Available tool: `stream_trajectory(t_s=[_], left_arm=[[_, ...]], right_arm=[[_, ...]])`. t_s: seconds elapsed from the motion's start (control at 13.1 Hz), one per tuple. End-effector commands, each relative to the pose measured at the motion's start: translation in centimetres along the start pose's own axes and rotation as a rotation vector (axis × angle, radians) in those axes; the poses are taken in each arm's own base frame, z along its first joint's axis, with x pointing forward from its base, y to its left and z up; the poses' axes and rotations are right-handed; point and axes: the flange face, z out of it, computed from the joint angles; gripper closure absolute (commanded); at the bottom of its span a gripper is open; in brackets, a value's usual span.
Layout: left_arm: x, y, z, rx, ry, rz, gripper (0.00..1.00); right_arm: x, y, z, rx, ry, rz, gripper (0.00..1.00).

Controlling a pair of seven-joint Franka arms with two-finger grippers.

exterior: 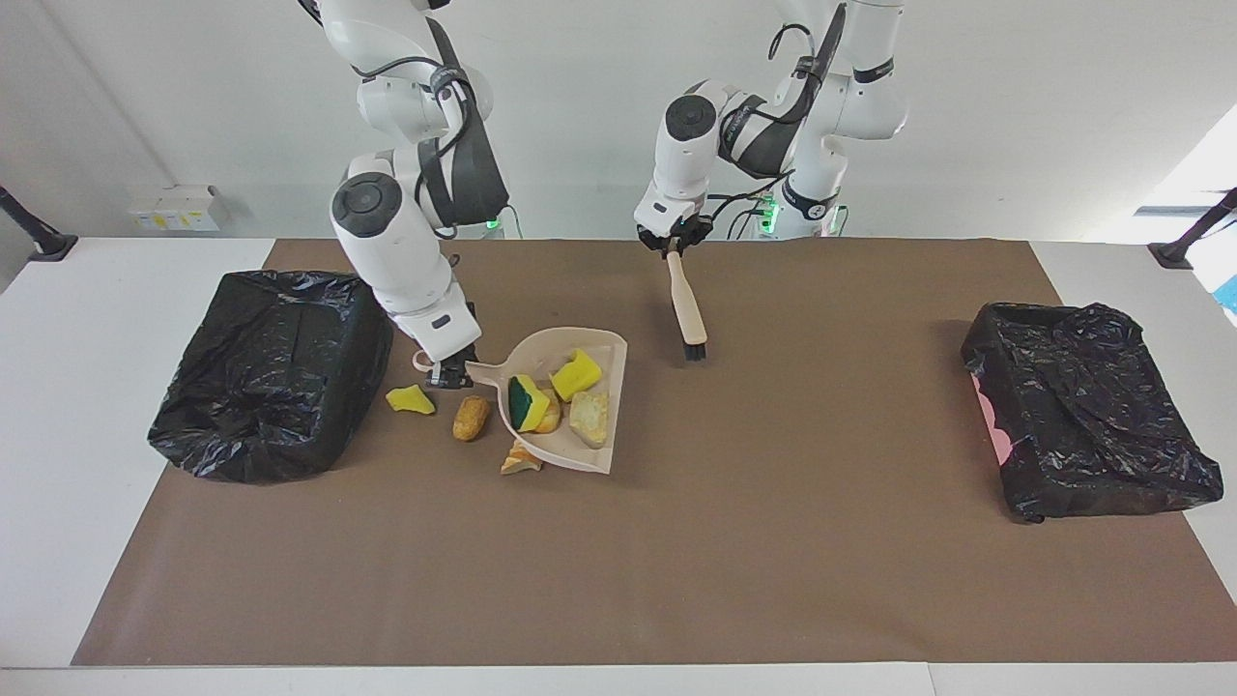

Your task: Sweep and dump trash in bin

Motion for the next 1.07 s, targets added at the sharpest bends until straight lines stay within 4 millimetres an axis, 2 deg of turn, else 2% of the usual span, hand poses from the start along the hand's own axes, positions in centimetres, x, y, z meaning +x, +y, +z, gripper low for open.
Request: stream_trajectory(t_s=[0.0, 0.15, 0.3, 0.38, 0.46, 0.53, 0.61, 0.69, 0.76, 0.84, 0.91, 0.99], left_arm=[[-1.5, -0.3, 0.7, -0.032, -0.003, 0.011, 1.00], [-2.0, -0.3, 1.5, -0.022, -0.010, 0.032, 1.00], [-2.0, -0.5, 1.7, -0.012, -0.022, 0.081, 1.00], [-2.0, -0.5, 1.7, -0.012, -0.024, 0.098, 1.00], [-1.9, -0.6, 1.7, -0.011, -0.026, 0.097, 0.95], [-1.8, -0.6, 1.7, -0.009, -0.032, 0.097, 0.70], [-1.5, -0.4, 1.5, -0.015, -0.032, 0.097, 0.24], [-1.1, -0.1, 1.3, -0.025, -0.038, 0.098, 0.00], [0.1, 0.5, 0.2, -0.049, -0.039, 0.111, 0.00], [2.3, 0.4, -1.6, -0.080, -0.017, 0.120, 0.00], [3.3, 0.9, -3.3, -0.105, 0.008, 0.142, 0.00], [5.0, 0.5, -5.3, -0.105, 0.062, 0.163, 0.00]], right_arm=[[-6.7, 1.0, -2.7, 0.017, 0.041, -0.010, 1.00], [-12.9, 1.9, -3.9, -0.003, 0.049, 0.009, 1.00], [-17.2, 2.3, -4.8, -0.018, 0.020, 0.036, 1.00], [-20.1, 2.3, -5.1, -0.023, -0.018, 0.059, 1.00], [-22.5, 2.1, -5.4, -0.025, -0.055, 0.081, 1.00], [-24.7, 1.8, -5.7, -0.030, -0.088, 0.080, 1.00], [-26.6, 1.5, -6.2, -0.034, -0.126, 0.055, 1.00], [-28.4, 0.9, -7.0, -0.036, -0.171, 0.024, 1.00], [-30.6, 0.4, -7.4, -0.034, -0.218, -0.014, 1.00], [-33.1, -0.3, -7.9, -0.033, -0.244, -0.015, 1.00], [-35.1, -1.1, -8.7, -0.038, -0.256, -0.024, 1.00], [-36.1, -1.6, -9.4, -0.049, -0.263, -0.042, 1.00]])
